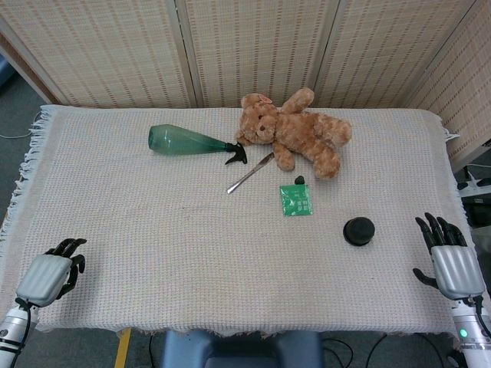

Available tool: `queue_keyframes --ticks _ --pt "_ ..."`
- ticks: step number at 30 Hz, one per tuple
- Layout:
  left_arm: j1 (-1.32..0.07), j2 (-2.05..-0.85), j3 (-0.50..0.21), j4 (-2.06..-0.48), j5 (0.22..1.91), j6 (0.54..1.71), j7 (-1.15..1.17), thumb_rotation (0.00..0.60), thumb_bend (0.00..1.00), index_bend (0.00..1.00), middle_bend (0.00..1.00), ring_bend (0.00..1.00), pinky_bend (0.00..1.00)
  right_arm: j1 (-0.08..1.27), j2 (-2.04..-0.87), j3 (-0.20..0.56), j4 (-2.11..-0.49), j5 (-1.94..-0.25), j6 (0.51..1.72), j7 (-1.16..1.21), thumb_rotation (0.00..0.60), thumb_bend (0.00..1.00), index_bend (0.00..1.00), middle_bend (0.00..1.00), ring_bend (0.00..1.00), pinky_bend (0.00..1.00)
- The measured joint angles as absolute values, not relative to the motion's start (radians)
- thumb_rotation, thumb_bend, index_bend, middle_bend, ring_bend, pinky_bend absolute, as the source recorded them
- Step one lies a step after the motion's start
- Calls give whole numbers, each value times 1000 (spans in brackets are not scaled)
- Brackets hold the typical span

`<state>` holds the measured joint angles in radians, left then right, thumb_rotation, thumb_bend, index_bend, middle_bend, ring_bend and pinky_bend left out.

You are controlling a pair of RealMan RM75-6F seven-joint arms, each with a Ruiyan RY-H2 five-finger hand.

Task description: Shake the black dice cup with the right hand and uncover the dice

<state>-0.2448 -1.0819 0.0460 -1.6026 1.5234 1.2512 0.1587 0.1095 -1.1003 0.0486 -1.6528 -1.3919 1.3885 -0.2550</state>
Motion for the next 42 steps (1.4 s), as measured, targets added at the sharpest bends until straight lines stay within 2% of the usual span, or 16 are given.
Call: queue_keyframes --ticks 18,27,32,37,42 --pt "-243 -1081 42 -1595 1523 1256 142 600 765 567 171 143 436 127 -1110 65 -1638 -1359 1354 -255 600 92 33 0 0 109" --pt "-236 -1077 44 -1601 1536 1275 140 600 765 569 171 143 435 128 -1106 46 -1634 -1407 1354 -218 600 92 19 0 0 109" --pt "-236 -1076 42 -1601 1532 1272 136 600 765 569 171 143 436 148 -1100 45 -1620 -1439 1334 -170 600 92 1 0 0 173" --pt "-230 -1070 42 -1604 1544 1292 126 600 765 569 170 143 435 194 -1102 65 -1611 -1425 1265 -119 600 91 0 0 0 183" --pt "-226 -1066 42 -1604 1550 1301 116 600 765 570 170 143 435 257 -1115 94 -1607 -1332 1151 -161 600 90 0 0 0 191"
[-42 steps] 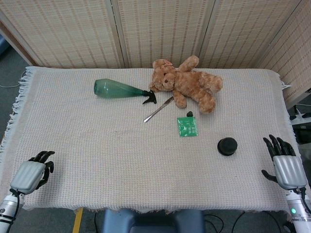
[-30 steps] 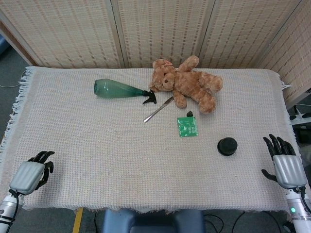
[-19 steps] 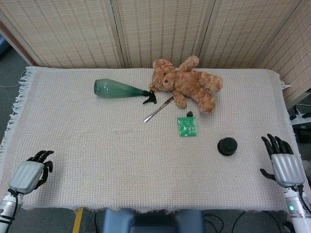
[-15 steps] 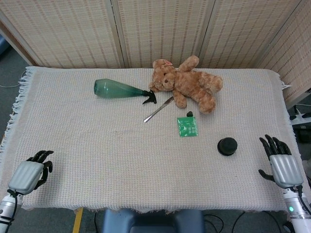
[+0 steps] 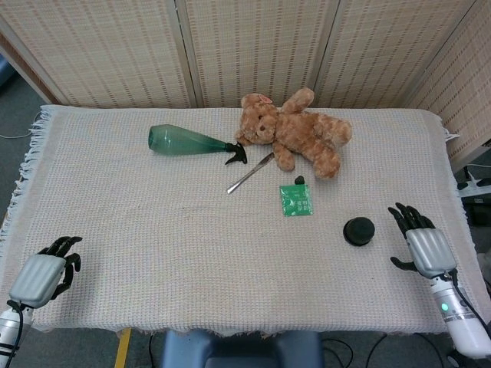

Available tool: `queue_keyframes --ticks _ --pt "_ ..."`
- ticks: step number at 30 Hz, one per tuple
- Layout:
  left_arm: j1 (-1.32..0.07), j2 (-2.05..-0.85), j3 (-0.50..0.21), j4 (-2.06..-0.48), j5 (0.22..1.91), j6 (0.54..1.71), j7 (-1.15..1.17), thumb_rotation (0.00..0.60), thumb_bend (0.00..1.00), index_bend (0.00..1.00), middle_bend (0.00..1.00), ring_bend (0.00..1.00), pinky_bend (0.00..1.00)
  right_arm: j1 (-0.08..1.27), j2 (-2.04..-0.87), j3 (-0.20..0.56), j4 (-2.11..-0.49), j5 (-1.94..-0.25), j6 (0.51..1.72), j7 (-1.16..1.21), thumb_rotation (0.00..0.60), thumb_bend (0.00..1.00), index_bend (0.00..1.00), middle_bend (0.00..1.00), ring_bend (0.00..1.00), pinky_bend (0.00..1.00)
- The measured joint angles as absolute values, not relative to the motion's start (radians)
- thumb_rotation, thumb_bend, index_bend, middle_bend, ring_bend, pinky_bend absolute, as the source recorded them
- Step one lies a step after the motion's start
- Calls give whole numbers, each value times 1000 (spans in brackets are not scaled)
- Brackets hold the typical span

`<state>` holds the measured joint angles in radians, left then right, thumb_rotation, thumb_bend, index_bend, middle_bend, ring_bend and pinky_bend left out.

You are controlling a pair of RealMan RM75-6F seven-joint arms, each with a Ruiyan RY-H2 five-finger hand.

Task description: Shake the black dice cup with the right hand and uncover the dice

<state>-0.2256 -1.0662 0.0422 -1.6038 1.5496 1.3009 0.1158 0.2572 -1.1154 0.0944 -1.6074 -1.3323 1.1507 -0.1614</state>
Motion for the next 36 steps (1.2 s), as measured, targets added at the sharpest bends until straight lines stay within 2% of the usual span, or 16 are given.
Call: queue_keyframes --ticks 7,14,22,30,36 --pt "-225 -1064 44 -1607 1553 1299 115 600 766 570 171 143 435 370 -1174 139 -1586 -1125 983 -281 600 90 0 0 0 191" --pt "-228 -1063 43 -1608 1547 1289 116 600 765 570 171 143 435 470 -1215 151 -1560 -973 831 -330 600 91 0 2 4 192" --pt "-229 -1063 46 -1608 1552 1286 116 600 766 569 171 143 435 530 -1284 145 -1498 -874 830 -400 600 91 8 38 74 219" --pt "-228 -1062 45 -1608 1553 1289 114 600 765 572 171 143 435 562 -1322 129 -1469 -830 824 -421 600 91 75 141 186 283" --pt "-227 -1062 44 -1607 1553 1290 113 600 764 570 171 143 435 572 -1333 112 -1455 -809 834 -434 600 91 105 180 229 314"
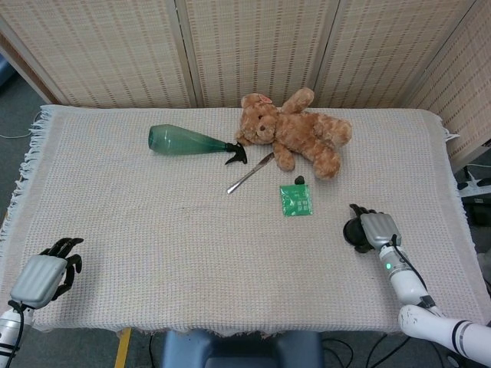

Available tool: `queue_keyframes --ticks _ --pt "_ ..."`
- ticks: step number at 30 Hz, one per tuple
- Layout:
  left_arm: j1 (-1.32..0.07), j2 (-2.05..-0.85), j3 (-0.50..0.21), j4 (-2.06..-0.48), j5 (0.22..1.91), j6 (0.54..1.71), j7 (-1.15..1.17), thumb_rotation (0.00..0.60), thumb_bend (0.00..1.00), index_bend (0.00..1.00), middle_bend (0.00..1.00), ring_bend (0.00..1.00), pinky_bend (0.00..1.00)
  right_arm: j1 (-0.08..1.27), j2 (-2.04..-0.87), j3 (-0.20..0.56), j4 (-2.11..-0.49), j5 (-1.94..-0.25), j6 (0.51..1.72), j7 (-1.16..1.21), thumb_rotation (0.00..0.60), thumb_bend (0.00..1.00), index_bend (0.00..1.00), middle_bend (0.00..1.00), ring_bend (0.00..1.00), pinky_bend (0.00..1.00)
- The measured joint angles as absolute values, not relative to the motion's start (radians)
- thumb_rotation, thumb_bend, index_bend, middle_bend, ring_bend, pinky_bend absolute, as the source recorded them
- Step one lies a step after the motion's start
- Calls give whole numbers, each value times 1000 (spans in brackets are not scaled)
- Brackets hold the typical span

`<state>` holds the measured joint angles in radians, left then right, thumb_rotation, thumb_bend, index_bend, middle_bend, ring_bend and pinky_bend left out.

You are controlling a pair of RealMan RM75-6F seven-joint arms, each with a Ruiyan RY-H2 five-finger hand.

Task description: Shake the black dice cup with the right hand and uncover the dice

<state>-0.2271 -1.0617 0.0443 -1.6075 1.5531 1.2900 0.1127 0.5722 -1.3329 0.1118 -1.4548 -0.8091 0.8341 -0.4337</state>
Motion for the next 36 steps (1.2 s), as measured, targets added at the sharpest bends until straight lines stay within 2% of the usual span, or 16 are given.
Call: queue_keyframes --ticks 7,12,26,30,36 --pt "-227 -1061 43 -1607 1551 1289 112 600 764 571 171 143 435 578 -1344 98 -1438 -789 854 -444 600 91 204 281 341 408" --pt "-226 -1060 42 -1607 1549 1290 108 600 765 571 171 143 435 573 -1359 93 -1424 -789 895 -450 600 92 347 352 439 499" --pt "-227 -1060 40 -1606 1548 1289 108 600 766 571 171 143 435 554 -1359 75 -1430 -813 956 -470 600 92 473 431 536 595" --pt "-226 -1061 40 -1605 1547 1290 108 600 764 571 171 143 435 535 -1349 76 -1451 -884 994 -421 600 91 478 435 542 600" --pt "-227 -1062 41 -1606 1547 1287 114 600 766 568 171 143 435 480 -1328 60 -1477 -1125 1117 -256 600 92 485 436 542 601"
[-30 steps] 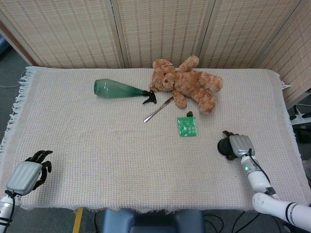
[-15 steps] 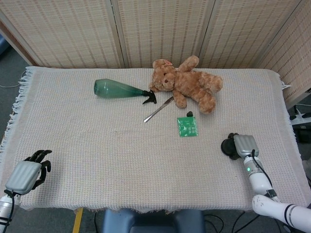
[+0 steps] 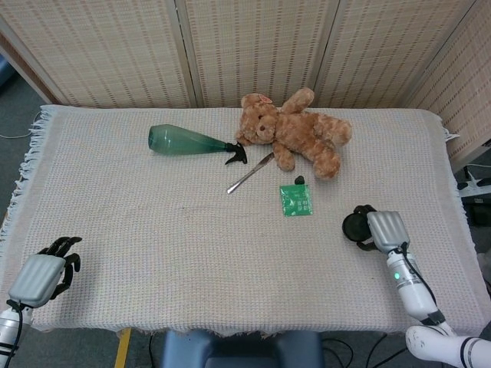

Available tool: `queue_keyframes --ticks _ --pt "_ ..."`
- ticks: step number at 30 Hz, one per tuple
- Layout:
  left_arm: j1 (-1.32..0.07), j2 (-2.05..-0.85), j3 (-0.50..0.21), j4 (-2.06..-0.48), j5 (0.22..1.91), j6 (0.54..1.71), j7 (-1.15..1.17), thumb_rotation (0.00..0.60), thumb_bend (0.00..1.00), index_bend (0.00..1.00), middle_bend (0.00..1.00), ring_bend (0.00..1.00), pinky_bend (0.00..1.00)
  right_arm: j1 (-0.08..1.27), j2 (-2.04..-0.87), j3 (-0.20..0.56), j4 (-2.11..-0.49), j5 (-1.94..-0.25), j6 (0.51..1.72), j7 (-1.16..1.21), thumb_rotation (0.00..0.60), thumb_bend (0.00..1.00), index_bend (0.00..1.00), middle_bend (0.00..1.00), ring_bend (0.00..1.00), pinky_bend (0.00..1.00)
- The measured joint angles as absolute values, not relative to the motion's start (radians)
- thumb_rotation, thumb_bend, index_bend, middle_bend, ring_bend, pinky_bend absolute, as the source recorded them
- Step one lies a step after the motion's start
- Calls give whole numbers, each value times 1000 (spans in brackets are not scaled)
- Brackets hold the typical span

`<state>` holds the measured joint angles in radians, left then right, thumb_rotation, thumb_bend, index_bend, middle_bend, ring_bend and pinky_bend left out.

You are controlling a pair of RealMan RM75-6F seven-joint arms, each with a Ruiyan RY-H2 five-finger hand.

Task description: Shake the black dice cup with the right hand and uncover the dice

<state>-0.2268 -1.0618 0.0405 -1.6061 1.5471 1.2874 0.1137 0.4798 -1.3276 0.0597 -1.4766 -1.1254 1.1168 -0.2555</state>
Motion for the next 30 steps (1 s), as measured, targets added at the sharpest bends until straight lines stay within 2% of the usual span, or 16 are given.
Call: queue_keyframes --ticks 7,11,15,22,24,27,30 --pt "-228 -1065 41 -1609 1544 1281 124 600 765 568 171 143 434 408 -1300 4 -1464 -1493 1314 51 600 93 496 439 546 606" --pt "-228 -1063 41 -1610 1545 1283 122 600 764 569 171 143 435 391 -1286 -5 -1467 -1549 1349 70 600 92 498 440 551 613" --pt "-227 -1062 40 -1609 1544 1286 117 600 764 569 171 143 435 385 -1263 8 -1514 -1442 1300 -71 600 92 498 441 554 616" --pt "-228 -1063 42 -1610 1545 1281 120 600 764 569 171 143 435 395 -1243 61 -1611 -1065 1228 -482 600 92 498 441 554 616" --pt "-228 -1063 41 -1609 1544 1282 121 600 764 569 171 143 435 398 -1245 69 -1621 -1000 1218 -538 600 92 498 441 554 617" --pt "-227 -1063 40 -1609 1542 1283 120 600 764 569 171 143 435 398 -1250 75 -1619 -972 1213 -551 600 92 495 441 554 618" --pt "-227 -1062 40 -1609 1543 1283 120 600 765 568 171 143 435 394 -1263 74 -1597 -1044 1227 -466 600 91 492 441 554 618"
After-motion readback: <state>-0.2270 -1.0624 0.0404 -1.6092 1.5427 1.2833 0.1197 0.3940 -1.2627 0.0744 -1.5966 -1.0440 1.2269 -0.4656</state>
